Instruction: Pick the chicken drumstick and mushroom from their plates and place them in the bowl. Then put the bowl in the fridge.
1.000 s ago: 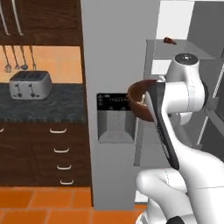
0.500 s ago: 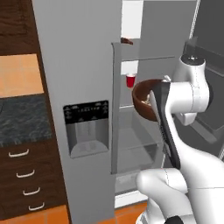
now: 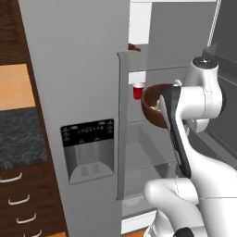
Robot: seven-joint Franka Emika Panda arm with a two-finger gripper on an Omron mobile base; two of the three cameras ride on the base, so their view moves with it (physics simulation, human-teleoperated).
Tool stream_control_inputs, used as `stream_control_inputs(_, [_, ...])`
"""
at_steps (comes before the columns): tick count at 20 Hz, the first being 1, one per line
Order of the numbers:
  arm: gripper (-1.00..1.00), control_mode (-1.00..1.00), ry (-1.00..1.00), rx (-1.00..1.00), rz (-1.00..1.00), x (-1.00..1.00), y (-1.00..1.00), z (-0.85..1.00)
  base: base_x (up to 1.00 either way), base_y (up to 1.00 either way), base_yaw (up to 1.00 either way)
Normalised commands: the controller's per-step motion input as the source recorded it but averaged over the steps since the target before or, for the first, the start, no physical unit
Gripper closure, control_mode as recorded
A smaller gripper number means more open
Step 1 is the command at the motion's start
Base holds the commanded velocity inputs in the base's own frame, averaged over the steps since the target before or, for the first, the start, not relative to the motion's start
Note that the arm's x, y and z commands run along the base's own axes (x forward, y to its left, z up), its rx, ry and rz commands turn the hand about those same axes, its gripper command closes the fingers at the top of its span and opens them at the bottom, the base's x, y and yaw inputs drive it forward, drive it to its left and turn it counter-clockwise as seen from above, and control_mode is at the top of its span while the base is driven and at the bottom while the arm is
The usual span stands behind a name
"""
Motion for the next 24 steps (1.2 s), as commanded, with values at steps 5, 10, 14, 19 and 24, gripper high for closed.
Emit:
stream_control_inputs(5, [1.00,1.00,0.00,0.00,0.00,0.00,0.00,0.00,0.17,-0.42,0.00])
stream_control_inputs(10, [1.00,1.00,0.00,0.00,0.00,0.00,0.00,0.00,0.39,-0.01,-0.03])
stream_control_inputs(14, [1.00,1.00,0.00,0.00,0.00,0.00,0.00,0.00,0.44,0.00,-0.02])
stream_control_inputs(19, [1.00,-1.00,0.00,0.00,0.00,0.00,0.00,-0.24,0.09,0.00,0.00])
stream_control_inputs(24, [1.00,-1.00,-0.18,-0.02,0.00,0.27,0.02,-0.47,0.00,0.00,0.00])
